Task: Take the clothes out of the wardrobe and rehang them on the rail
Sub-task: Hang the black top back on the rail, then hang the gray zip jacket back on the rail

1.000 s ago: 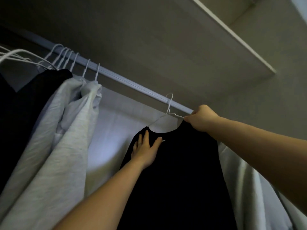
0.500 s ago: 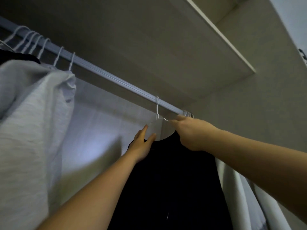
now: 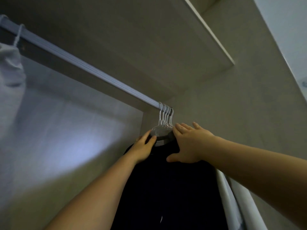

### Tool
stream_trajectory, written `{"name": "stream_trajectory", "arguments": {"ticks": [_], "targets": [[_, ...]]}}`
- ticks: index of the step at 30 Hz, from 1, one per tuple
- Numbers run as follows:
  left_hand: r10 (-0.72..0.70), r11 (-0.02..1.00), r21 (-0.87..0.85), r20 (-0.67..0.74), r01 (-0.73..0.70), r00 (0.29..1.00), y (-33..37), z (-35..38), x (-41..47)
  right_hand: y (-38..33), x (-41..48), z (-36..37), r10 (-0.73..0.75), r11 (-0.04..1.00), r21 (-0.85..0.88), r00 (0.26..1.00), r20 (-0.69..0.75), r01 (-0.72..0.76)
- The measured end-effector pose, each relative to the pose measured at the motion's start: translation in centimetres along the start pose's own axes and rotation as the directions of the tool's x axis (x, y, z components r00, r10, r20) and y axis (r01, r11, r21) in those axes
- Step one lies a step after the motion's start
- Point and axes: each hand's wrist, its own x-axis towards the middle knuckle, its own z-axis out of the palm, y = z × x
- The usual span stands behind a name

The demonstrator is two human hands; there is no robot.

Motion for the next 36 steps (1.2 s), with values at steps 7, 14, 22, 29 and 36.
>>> {"name": "stream_trajectory", "arguments": {"ticks": [7,14,22,29,36], "targets": [[-0.023,1.000,0.020,0.003,0.023,1.000,-0.1,2.2,1.1,0.8,1.6,1.8,0.020,0.995,0.098,0.999,-0.028,-0.017],[-0.112,0.982,0.149,-0.016,0.113,0.994,1.8,-0.3,-2.7,1.2,-0.8,2.0,0.005,0.978,0.209,0.996,-0.090,0.014],[0.058,0.914,0.404,-0.049,-0.033,0.997,6.3,-0.1,-14.3,1.7,-9.7,3.9,0.056,0.924,0.380,0.973,-0.225,0.035],[0.239,0.823,0.516,0.062,-0.237,0.969,10.5,3.6,-27.5,2.6,-23.1,9.1,0.080,0.951,0.308,0.928,-0.365,0.039],[0.308,0.759,0.539,0.197,-0.365,0.931,13.8,9.8,-40.1,2.6,-37.4,13.8,0.142,0.952,0.302,0.948,-0.284,-0.052]]}}
